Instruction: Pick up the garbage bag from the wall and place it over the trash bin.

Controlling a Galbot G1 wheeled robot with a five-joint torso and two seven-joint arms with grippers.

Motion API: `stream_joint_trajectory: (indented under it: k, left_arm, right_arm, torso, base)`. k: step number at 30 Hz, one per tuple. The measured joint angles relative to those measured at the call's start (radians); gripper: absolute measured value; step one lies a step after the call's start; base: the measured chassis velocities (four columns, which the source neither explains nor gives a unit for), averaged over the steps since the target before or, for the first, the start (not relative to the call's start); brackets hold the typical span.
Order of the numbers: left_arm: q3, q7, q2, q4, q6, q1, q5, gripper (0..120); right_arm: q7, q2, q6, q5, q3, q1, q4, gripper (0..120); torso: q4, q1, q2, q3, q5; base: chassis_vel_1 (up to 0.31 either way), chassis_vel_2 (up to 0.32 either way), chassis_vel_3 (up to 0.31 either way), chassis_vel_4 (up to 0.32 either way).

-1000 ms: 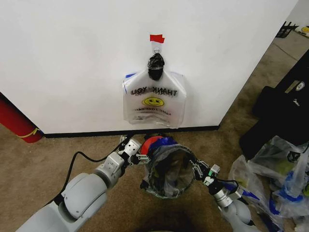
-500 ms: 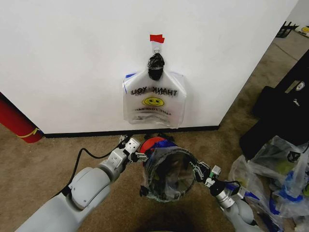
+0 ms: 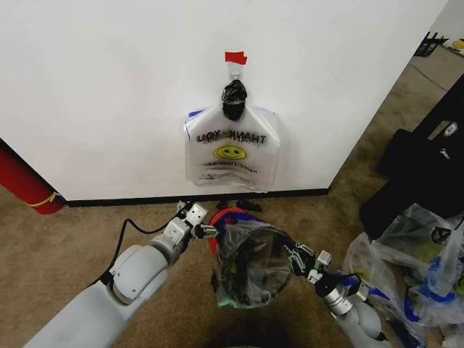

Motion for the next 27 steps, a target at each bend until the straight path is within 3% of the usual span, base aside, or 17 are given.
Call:
stream_joint_trajectory:
  k: [5,9,13,19,27]
  left_arm:
    - [-0.028,-0.010,-0.009,-0.038,-0.025,0.035,0.014,100]
    - [-0.053,-0.037,-0.035,-0.053,-0.056,0.079,0.112,100]
    - [-0.053,-0.043,-0.039,-0.069,-0.010,0.135,0.153,100]
    - [-0.045,-0.033,-0.045,-0.074,0.034,0.180,0.135,100]
    - [-0.031,-0.047,-0.070,-0.024,0.011,0.166,0.103,100]
  right_arm:
    - [0.143,0.006,-0.029,0.084,-0.034,-0.002,0.005,0]
    - [0.267,0.019,-0.057,0.165,-0.054,-0.002,0.026,0]
    - [0.358,0.032,-0.084,0.209,-0.065,-0.003,0.052,0]
    - [0.466,0.049,-0.120,0.272,-0.075,-0.014,0.115,0]
    - [0.499,0.062,-0.141,0.289,-0.082,-0.045,0.187,0]
  torso:
    - [-0.0001,0.000,0.000,0.000,0.0000]
    - [-0.0001,0.000,0.000,0.000,-0.0002]
    - [0.0000,0.000,0.000,0.000,-0.0002]
    - [0.0000,0.000,0.000,0.000,-0.0001]
    - [-0.0001,0.000,0.000,0.000,-0.0002]
  base:
    - [0.000,0.000,0.000,0.000]
    - [0.000,0.000,0.000,0.000]
    - [0.000,0.000,0.000,0.000]
    - [0.000,0.000,0.000,0.000]
    - [0.000,0.000,0.000,0.000]
